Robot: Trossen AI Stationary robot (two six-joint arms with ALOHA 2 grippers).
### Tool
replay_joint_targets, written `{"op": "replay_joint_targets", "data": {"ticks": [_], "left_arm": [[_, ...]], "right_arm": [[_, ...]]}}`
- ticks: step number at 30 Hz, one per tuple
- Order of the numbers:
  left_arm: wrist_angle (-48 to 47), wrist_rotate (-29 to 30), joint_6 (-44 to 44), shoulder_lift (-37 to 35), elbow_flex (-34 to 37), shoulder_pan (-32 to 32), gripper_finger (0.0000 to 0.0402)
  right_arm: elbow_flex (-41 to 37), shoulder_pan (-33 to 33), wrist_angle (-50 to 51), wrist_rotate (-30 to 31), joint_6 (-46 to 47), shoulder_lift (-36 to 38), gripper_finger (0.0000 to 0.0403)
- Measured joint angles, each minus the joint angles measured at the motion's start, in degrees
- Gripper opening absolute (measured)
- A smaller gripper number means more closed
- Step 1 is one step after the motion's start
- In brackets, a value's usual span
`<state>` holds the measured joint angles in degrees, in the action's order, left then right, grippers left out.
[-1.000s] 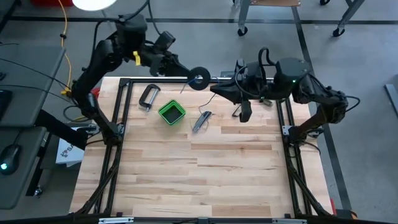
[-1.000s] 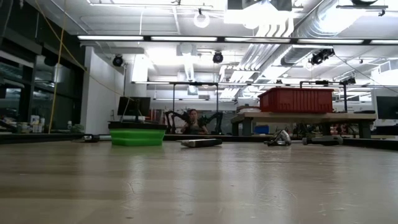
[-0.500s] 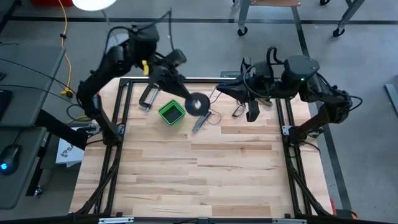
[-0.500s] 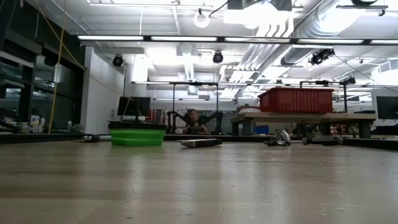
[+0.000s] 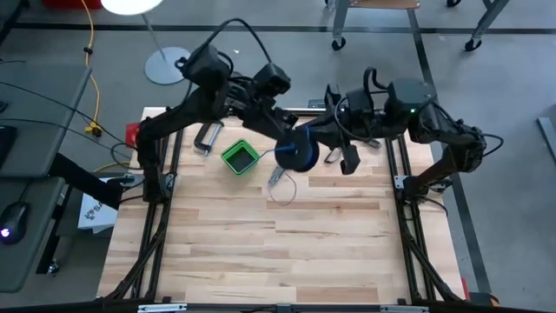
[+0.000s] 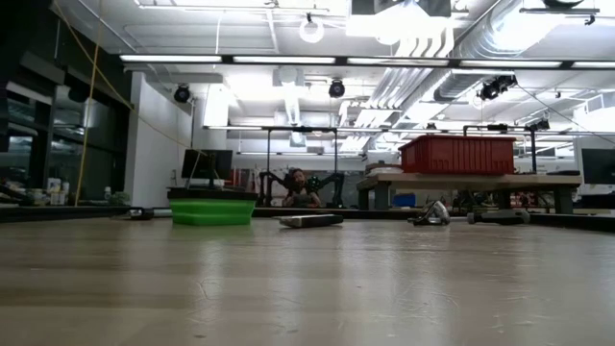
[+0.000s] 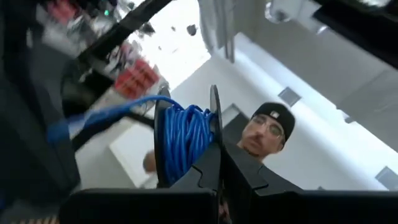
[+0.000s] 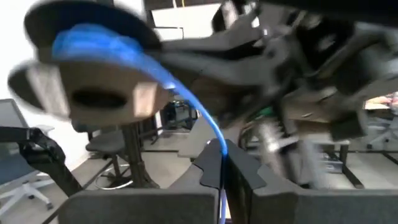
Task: Coil cords
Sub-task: Coil the blue wire onto the spool
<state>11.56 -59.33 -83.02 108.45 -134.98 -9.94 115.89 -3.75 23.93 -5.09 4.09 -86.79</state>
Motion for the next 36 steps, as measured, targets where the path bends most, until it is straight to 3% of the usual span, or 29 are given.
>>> {"op": "replay_joint_targets", "data": {"ticks": [4, 12, 16, 21, 25, 32, 36], "left_arm": [[6.4, 2.5, -0.9, 0.8, 0.0, -0.2, 0.0001], [8.8, 6.2, 6.4, 0.1, 0.1, -1.1, 0.0001], [11.1, 8.6, 9.3, -1.4, 0.0, -2.5, 0.0001], [11.2, 9.2, 10.4, -2.7, -0.1, -4.1, 0.0001], [10.9, 9.2, 11.8, -4.2, 0.0, -5.2, 0.0001], [11.1, 9.2, 14.4, -6.4, -0.1, -6.7, 0.0001], [10.9, 9.1, 15.4, -7.1, 0.0, -7.0, 0.0001]], "right_arm": [[0.0, 0.0, -2.0, -0.2, 1.1, -1.3, 0.0000], [0.2, 0.1, -5.6, 0.4, 8.3, -4.2, 0.0003], [-0.1, -0.1, -3.8, 3.1, 9.4, -5.5, 0.0034], [0.0, -0.9, -4.4, 8.2, 8.8, -5.3, 0.0108], [-0.1, -0.9, -3.5, 8.8, 6.8, -5.6, 0.0151], [0.0, -0.7, -3.2, 9.8, 4.5, -5.4, 0.0161], [0.0, -0.7, -2.7, 13.6, 2.1, -5.5, 0.0153]]}}
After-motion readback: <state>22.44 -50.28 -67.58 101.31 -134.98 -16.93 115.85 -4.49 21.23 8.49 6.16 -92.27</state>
